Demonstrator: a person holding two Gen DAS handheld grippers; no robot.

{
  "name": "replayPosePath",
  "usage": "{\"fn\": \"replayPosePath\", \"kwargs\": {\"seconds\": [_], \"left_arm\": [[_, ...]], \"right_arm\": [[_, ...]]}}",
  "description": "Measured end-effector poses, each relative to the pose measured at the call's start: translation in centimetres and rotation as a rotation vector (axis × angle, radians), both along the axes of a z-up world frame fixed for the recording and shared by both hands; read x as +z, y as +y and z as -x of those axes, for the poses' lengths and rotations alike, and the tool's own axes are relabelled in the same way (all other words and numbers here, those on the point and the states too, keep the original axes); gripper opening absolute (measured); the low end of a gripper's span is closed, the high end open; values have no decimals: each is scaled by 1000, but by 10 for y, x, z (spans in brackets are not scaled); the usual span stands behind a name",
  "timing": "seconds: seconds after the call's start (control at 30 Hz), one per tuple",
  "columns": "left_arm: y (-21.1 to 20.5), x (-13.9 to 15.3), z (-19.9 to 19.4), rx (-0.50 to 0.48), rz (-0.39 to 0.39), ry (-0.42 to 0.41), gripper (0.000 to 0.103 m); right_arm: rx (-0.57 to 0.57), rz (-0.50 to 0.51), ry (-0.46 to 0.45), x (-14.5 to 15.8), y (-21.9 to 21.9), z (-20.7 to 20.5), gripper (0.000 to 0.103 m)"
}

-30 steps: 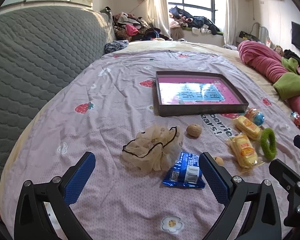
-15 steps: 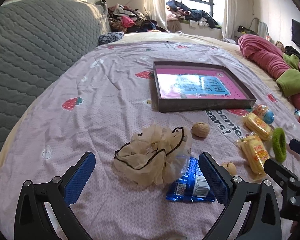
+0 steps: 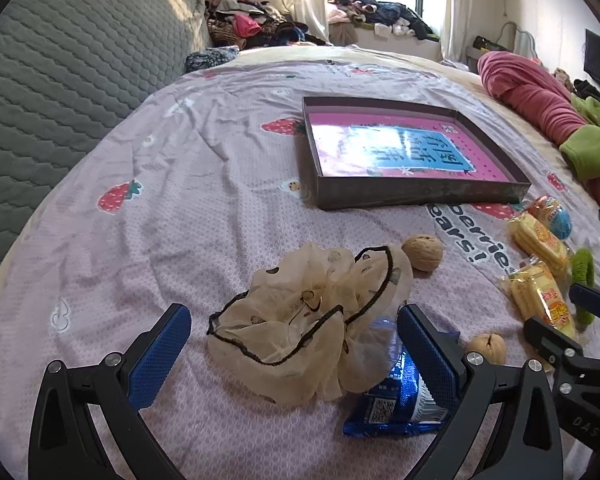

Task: Organize objects
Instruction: 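Close left tool on mesh puff while right tool grasps yellow bread package, then lift and carry puff in left tool while right tool carries bread over tray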

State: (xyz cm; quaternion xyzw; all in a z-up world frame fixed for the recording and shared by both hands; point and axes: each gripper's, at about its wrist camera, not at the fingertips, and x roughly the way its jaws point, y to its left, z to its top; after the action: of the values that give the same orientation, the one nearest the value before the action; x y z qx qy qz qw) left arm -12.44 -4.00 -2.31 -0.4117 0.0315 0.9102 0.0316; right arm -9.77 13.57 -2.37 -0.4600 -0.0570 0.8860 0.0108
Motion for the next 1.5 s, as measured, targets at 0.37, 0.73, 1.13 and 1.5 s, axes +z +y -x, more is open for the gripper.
{"fn": "replayPosePath", "kwargs": {"seconds": [0.37, 0.73, 1.13, 1.5], "left_arm": [[4, -22, 23, -18, 8, -53, 102], [2, -27, 26, -57, -95, -90, 10], [21, 15, -3, -95, -113, -28, 10], [50, 67, -29, -120, -96, 32, 10]], "right_arm": [[-23, 7, -68, -22, 6, 21, 40], [36, 47, -32, -5, 9, 6, 38], [46, 112, 33, 25, 21, -14, 38], [50, 124, 125, 70, 28, -27, 38]]}}
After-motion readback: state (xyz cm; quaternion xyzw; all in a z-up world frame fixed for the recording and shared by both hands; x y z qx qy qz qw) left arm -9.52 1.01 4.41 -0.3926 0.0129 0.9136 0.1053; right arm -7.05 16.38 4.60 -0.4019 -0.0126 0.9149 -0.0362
